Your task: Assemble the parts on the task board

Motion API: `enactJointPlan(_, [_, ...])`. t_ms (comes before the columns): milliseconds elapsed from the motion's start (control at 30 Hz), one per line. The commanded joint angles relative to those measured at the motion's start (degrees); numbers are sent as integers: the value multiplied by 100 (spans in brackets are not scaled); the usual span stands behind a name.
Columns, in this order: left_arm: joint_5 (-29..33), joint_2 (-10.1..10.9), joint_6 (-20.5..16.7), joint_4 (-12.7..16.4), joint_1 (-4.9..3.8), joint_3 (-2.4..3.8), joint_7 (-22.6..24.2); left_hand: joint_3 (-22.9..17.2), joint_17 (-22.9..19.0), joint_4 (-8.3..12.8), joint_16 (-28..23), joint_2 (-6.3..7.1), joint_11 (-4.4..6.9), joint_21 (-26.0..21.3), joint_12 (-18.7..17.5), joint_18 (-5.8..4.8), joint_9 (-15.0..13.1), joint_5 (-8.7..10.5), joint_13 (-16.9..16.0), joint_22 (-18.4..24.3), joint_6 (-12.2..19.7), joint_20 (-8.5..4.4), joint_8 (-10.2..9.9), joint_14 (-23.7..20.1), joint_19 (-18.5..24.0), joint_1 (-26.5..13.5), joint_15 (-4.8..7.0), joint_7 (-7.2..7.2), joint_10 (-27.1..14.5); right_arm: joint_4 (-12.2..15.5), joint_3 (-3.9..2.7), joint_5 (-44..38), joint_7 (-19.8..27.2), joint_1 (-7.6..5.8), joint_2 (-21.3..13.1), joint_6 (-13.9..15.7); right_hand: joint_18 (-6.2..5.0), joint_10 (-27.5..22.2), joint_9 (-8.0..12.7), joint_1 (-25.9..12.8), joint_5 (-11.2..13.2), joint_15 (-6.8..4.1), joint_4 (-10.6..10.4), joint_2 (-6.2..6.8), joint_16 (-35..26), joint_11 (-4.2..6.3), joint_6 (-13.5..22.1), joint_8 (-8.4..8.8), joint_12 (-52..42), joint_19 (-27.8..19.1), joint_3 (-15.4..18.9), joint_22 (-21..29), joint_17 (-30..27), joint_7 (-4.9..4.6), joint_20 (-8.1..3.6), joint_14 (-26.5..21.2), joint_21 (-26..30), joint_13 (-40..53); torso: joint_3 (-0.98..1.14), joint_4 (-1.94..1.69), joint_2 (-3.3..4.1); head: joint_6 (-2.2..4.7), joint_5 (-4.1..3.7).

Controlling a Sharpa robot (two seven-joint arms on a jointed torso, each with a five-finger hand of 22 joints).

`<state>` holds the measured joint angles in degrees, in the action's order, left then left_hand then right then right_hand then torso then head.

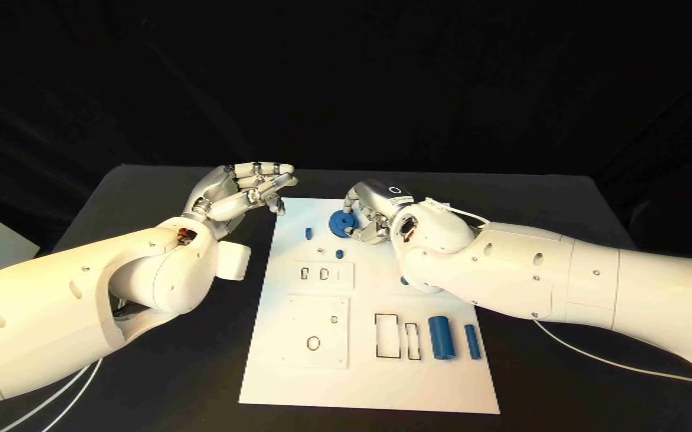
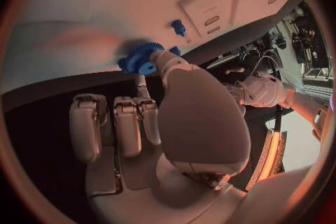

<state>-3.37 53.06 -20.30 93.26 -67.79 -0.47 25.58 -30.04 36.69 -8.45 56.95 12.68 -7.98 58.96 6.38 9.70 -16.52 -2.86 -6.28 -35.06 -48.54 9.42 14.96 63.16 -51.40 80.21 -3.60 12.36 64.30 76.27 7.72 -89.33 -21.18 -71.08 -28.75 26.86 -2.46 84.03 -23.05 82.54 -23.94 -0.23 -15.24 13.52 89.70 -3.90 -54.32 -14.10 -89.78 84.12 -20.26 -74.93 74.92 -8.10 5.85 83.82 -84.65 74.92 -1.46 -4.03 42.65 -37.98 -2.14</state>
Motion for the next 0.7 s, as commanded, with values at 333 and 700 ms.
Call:
enactJointPlan(333, [27, -19, 64, 4, -7, 5, 13, -17, -6, 16, 18, -12, -10, 14, 25, 80, -6, -14, -5, -6, 34, -8, -9, -18, 30, -13, -13, -3, -30, -176, 12, -68, -103, 32, 127, -104, 76, 597, 31, -204, 269, 0, 2, 97, 30, 8, 79, 109, -22, 195, -51, -902, 1508, -44, -14, 618, 31, 1508, 2, 7, 3, -6, -17])
enactJointPlan(700, [26, -23, 74, -4, -7, 5, -4, -22, -8, 18, 30, -14, -12, 29, 31, 80, -10, -14, -8, -15, 37, -6, -7, -20, 41, -19, -14, -2, -35, -225, 13, 34, 2, 34, 170, -72, 64, 597, 55, -436, 583, 58, -70, 141, 30, -52, 236, 271, -22, 165, 162, -866, 1508, -104, 43, 618, 80, 1508, 0, 8, -1, -2, -6])
